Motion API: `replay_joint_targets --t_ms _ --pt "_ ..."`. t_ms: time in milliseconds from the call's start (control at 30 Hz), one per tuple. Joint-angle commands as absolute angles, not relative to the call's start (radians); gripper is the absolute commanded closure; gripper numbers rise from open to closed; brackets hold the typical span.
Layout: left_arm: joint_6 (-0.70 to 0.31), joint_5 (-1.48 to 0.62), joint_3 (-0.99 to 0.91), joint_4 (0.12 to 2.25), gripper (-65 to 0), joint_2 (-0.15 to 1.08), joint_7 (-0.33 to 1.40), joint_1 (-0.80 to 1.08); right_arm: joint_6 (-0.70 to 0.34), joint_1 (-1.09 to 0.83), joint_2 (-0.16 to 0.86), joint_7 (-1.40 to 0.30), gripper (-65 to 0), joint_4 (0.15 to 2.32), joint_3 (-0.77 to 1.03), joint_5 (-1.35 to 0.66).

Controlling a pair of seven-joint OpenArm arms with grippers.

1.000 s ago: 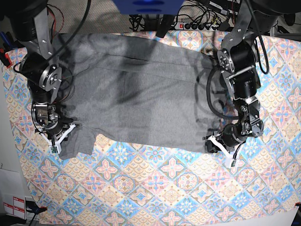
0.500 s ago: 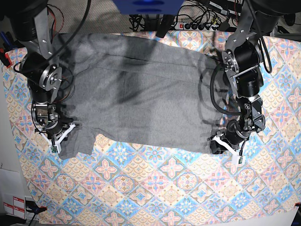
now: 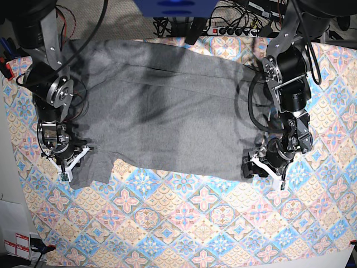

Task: Fold the T-shirt properly
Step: 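Hold the hem corners with both grippers and tug the fabric taut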

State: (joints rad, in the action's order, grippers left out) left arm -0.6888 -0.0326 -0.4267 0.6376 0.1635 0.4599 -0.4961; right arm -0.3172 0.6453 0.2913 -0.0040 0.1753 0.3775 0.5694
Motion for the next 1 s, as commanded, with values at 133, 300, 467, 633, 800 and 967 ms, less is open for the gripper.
replay_joint_targets --t_ms 133,300,467,633,800,967 --pt "-0.698 -0.05 -0.426 0.653 -34.9 0.189 0.432 -0.526 -0.318 0.665 0.303 -0.016 -6.3 0.183 0.375 0.578" --pt "-0.698 -0.054 -0.424 0.653 -34.9 0.185 0.43 -0.529 -0.318 0.665 0.303 -0.016 -6.3 0.183 0.375 0.578" --pt "-0.698 -0.048 -0.424 0.516 -34.9 0.188 0.329 -0.568 -0.318 0.665 0.303 -0.016 -6.3 0.177 0.375 0.578" --pt "-0.698 -0.047 -0.421 0.216 -34.9 0.226 0.173 -0.673 -0.318 0.664 0.303 -0.016 -6.3 0.176 0.375 0.578" --pt "-0.698 -0.038 -0.421 0.183 -34.9 0.225 0.156 -0.697 -0.318 0.664 0.303 -0.018 -6.3 0.176 0.374 0.578" --pt "-0.698 -0.005 -0.42 0.177 -25.4 0.225 0.159 -0.68 -0.318 0.662 0.303 -0.018 -6.3 0.174 0.374 0.578"
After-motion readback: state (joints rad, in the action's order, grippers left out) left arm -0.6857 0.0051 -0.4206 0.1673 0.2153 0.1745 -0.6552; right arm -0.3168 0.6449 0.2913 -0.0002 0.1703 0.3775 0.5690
